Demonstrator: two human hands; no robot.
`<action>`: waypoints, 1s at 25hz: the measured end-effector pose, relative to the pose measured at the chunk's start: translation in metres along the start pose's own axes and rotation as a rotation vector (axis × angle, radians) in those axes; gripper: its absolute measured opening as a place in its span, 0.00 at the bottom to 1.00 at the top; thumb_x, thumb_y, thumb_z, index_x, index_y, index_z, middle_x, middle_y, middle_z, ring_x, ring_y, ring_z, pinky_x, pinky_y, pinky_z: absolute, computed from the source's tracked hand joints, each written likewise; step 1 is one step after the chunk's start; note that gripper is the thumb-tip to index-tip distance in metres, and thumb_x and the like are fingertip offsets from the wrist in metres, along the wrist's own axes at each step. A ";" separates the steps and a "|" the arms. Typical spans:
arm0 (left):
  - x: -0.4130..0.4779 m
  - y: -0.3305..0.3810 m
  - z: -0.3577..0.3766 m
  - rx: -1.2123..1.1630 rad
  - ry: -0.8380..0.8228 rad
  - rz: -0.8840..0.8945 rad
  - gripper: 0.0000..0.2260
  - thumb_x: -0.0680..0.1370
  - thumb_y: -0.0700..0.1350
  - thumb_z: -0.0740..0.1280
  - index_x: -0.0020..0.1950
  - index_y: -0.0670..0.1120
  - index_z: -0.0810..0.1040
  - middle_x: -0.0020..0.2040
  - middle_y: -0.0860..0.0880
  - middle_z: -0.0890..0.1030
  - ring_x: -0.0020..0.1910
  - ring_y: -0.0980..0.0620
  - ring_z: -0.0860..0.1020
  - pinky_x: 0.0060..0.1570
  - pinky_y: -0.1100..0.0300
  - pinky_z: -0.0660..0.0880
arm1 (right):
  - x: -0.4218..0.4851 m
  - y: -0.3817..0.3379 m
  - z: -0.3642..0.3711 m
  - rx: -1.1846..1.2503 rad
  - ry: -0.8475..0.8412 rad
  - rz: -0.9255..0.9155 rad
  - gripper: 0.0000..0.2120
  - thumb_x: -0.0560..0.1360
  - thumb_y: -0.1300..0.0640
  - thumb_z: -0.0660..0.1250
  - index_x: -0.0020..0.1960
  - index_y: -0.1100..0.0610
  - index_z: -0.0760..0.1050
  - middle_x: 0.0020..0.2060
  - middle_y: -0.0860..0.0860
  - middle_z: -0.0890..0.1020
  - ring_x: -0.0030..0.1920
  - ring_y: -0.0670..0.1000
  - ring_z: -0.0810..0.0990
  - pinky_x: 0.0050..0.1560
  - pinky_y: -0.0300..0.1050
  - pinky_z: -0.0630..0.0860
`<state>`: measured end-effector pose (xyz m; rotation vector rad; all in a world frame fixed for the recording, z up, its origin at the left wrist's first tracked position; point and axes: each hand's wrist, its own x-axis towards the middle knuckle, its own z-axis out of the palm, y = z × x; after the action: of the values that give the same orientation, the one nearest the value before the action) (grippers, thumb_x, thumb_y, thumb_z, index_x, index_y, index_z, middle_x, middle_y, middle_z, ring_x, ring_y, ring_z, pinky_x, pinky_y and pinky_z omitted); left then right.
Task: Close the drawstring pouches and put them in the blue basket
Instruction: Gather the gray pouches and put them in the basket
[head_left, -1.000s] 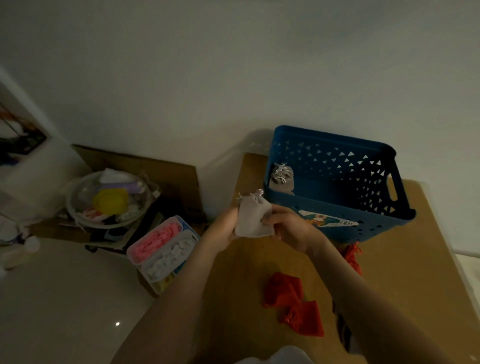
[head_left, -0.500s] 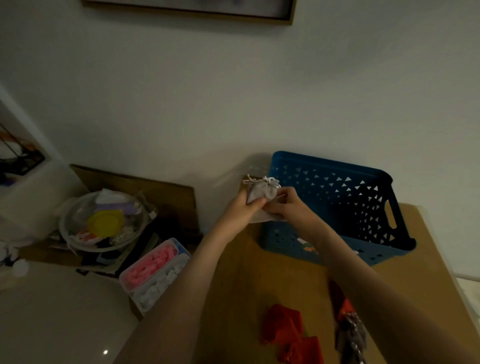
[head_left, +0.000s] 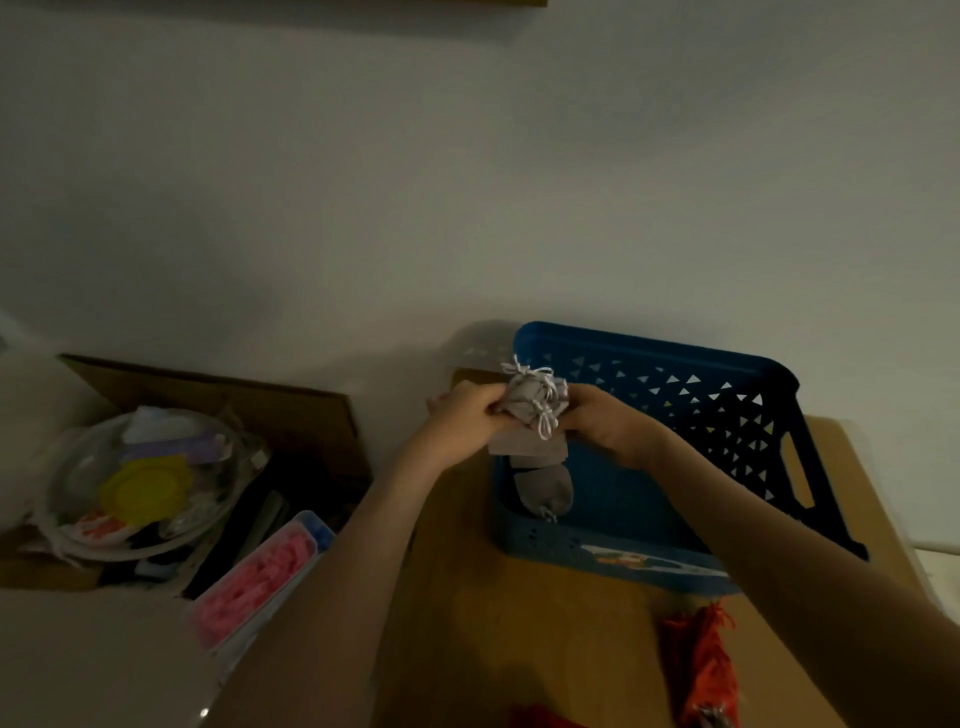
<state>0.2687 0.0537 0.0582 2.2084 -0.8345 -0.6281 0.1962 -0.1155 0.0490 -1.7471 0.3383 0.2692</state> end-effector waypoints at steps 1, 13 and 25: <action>0.008 -0.002 0.003 0.163 0.013 -0.001 0.11 0.79 0.53 0.62 0.59 0.54 0.77 0.52 0.53 0.79 0.55 0.51 0.73 0.58 0.54 0.60 | 0.008 0.008 -0.005 -0.049 0.014 0.021 0.14 0.73 0.71 0.65 0.58 0.62 0.78 0.56 0.62 0.80 0.57 0.61 0.78 0.61 0.54 0.75; 0.051 -0.011 0.026 0.357 0.167 -0.035 0.11 0.79 0.46 0.60 0.36 0.54 0.66 0.38 0.56 0.70 0.59 0.54 0.70 0.66 0.49 0.46 | 0.050 0.099 -0.006 -0.769 -0.384 0.449 0.31 0.81 0.59 0.59 0.75 0.42 0.46 0.69 0.63 0.66 0.49 0.60 0.76 0.39 0.46 0.80; 0.064 -0.022 0.035 -0.291 0.245 -0.209 0.13 0.72 0.59 0.62 0.53 0.58 0.76 0.55 0.49 0.80 0.56 0.46 0.76 0.62 0.45 0.69 | 0.013 0.058 -0.047 0.215 0.005 0.072 0.16 0.74 0.75 0.60 0.54 0.60 0.78 0.52 0.56 0.81 0.53 0.53 0.80 0.51 0.39 0.79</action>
<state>0.2979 0.0055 0.0071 2.0645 -0.3641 -0.5252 0.1871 -0.1732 0.0011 -1.5266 0.4191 0.2702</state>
